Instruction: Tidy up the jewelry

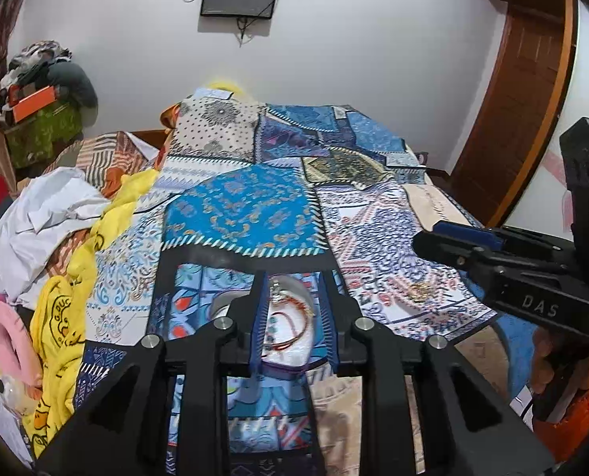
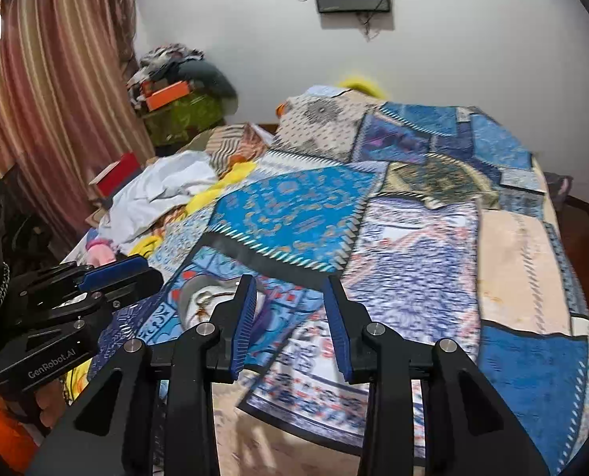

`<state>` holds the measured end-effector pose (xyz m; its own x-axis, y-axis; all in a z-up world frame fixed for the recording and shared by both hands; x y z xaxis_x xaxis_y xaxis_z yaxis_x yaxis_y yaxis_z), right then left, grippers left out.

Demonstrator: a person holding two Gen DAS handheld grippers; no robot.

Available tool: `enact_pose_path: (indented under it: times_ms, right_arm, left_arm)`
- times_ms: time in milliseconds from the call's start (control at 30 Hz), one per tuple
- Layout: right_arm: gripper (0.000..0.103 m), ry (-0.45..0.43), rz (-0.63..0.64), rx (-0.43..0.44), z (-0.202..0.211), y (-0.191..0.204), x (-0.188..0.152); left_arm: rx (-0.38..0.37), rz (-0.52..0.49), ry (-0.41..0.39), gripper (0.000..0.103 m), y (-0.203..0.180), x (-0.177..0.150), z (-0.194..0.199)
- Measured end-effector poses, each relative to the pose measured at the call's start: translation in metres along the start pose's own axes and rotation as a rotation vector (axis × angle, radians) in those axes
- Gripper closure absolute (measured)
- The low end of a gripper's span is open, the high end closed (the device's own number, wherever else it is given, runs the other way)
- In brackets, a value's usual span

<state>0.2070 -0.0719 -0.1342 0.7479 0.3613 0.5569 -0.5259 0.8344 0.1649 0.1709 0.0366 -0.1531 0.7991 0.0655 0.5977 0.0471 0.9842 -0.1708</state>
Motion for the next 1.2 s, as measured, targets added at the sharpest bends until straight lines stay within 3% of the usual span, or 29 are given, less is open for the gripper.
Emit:
enact_pose_path:
  times_ms: [300, 567, 1200]
  right_arm:
    - [0.07, -0.046, -0.086, -0.073, 0.032, -0.054, -0.016]
    - [0.07, -0.029, -0.164, -0.113, 0.039, -0.095, -0.038]
    - [0.07, 0.061, -0.214, -0.095, 0.013, -0.13, -0.067]
  left_arm:
    - [-0.021, -0.058, 0.014, 0.076, -0.039, 0.005, -0.008]
    - [-0.065, -0.1, 0.083, 0.076, -0.07, 0.0, -0.037]
    - [-0.162, -0.2, 0.247, 0.076, -0.13, -0.019, -0.11]
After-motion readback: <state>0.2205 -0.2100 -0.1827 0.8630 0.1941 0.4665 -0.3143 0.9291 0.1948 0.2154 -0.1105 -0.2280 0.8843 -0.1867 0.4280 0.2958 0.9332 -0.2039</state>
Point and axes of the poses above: each gripper's, at about its wrist camera, not at the fingertips, and z roughly against the way its jaws point, y to its left, x to its top, the point moved 7 cm from there along -z, roughly the way its jaws point, and after that the axes turned 12 degrees about y, right-handed, at the moved point
